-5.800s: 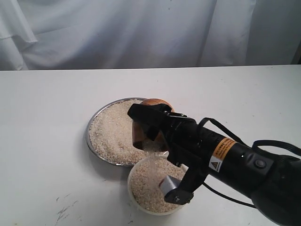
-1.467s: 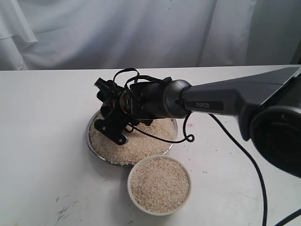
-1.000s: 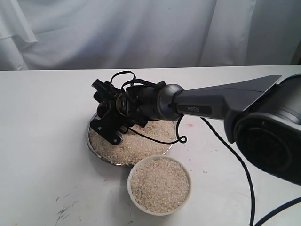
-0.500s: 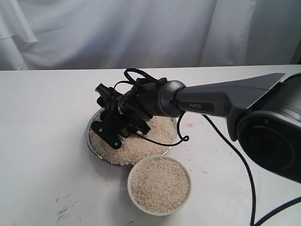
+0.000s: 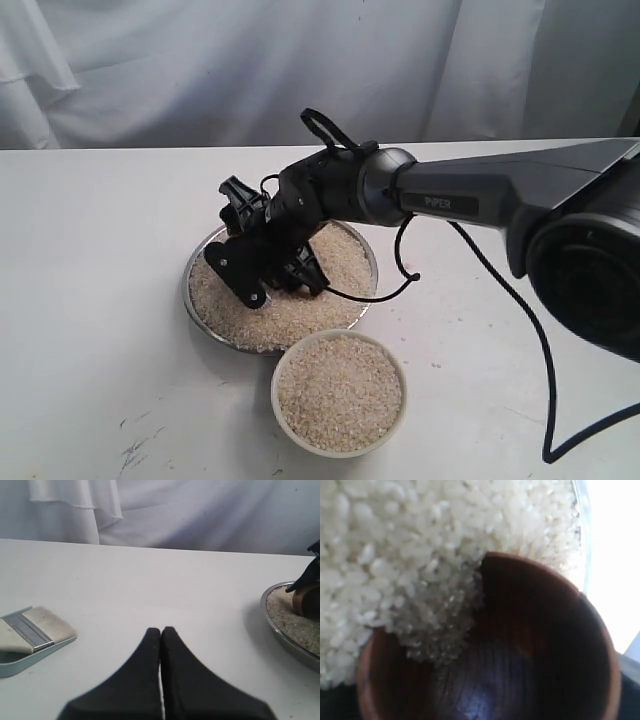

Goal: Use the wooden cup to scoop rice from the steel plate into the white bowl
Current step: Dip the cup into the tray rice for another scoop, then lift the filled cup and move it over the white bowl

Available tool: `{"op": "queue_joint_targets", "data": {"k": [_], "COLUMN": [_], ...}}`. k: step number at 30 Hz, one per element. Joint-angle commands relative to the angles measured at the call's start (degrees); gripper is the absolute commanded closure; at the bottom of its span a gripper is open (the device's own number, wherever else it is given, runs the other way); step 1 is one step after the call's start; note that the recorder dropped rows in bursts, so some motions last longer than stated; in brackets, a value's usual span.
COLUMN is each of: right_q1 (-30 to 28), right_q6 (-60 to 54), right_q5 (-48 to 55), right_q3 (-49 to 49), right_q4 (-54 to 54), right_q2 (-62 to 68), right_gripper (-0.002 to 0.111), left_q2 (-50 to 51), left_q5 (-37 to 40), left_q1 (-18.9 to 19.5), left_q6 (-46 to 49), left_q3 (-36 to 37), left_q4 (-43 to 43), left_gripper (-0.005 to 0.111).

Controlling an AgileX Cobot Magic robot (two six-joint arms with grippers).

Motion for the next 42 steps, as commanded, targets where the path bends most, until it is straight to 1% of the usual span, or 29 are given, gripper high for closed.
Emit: {"op": "queue_joint_targets", "data": {"k": [1, 3, 9, 13, 18, 21, 30, 33, 38, 42], "right_q1": [-0.77, -1.21, -3.18, -4.13, -4.84, -5.44, -7.93, -8.18, -7.64, -7.18], "right_q6": [-0.82, -1.37, -4.76, -4.76, -4.42, -4.37, -4.16, -3.74, 1.25, 1.49], "right_q5": [8.48, 10.41, 20.45, 22.64, 22.91, 23.98, 30.77, 31.42, 28.16, 28.78], "right_q3": [0.93, 0.31, -4.93, -6.99, -7.14, -8.2, -15.71, -16.82, -16.55, -16.55], "right_q4": [3.79, 6.27, 16.4, 17.17, 17.6, 19.75, 24.97, 24.17, 17.09, 16.36], "right_q2": [1.17, 1.17, 1.17, 1.17, 1.17, 1.17, 1.17, 0.62, -1.92, -4.67], "right_gripper": [0.108, 0.108, 0.108, 0.108, 0.108, 0.108, 0.108, 0.108, 0.108, 0.108], "left_q2": [-0.24, -0.24, -0.24, -0.24, -0.24, -0.24, -0.24, -0.24, -0.24, -0.24], "left_q5": [-0.76, -0.76, -0.76, -0.76, -0.76, -0.76, -0.76, -0.76, -0.76, -0.76], "left_q1": [0.11, 0.11, 0.11, 0.11, 0.11, 0.11, 0.11, 0.11, 0.11, 0.11], "left_q6": [-0.05, -0.05, -0.05, -0.05, -0.05, -0.05, -0.05, -0.05, -0.05, -0.05], "left_q3": [0.28, 0.28, 0.28, 0.28, 0.28, 0.28, 0.28, 0.28, 0.28, 0.28], "left_q4": [-0.09, -0.09, -0.09, -0.09, -0.09, -0.09, -0.09, -0.09, -0.09, -0.09], "left_gripper": [0.107, 0.107, 0.107, 0.107, 0.107, 0.107, 0.107, 0.107, 0.107, 0.107]}}
